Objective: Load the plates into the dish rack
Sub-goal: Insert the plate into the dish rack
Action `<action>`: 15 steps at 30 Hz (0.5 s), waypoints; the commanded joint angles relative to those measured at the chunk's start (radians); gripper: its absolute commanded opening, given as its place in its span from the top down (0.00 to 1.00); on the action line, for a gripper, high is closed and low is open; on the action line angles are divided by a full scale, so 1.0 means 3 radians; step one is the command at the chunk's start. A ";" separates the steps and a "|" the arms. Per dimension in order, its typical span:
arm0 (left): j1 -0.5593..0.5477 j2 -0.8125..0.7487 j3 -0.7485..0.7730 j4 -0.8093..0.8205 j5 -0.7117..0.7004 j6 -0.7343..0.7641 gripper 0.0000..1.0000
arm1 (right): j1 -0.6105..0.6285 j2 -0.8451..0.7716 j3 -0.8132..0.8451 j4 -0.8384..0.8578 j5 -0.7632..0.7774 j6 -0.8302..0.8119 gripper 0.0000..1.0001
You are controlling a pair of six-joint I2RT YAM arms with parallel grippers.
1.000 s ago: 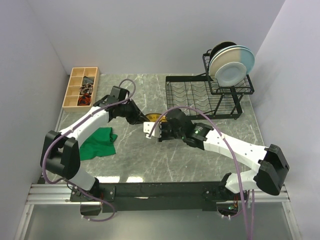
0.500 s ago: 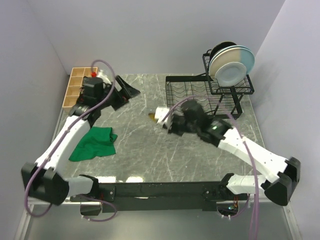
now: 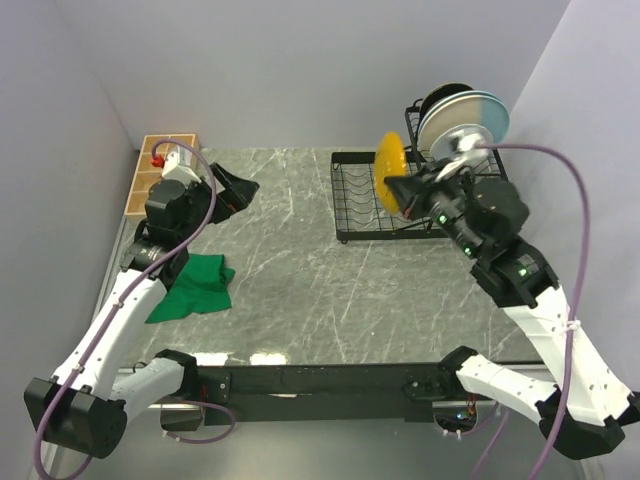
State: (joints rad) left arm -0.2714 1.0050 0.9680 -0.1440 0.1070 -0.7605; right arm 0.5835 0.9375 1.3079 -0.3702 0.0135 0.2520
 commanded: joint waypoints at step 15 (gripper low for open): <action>0.0015 0.0040 -0.0118 -0.0062 0.0047 -0.0124 0.01 | -0.1904 0.0608 0.1316 -0.1174 -0.0060 0.3583 1.00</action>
State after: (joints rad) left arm -0.2695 1.0122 0.9180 -0.1642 0.1158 -0.7780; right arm 0.0669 1.1244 1.6382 -0.6582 0.0071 1.1126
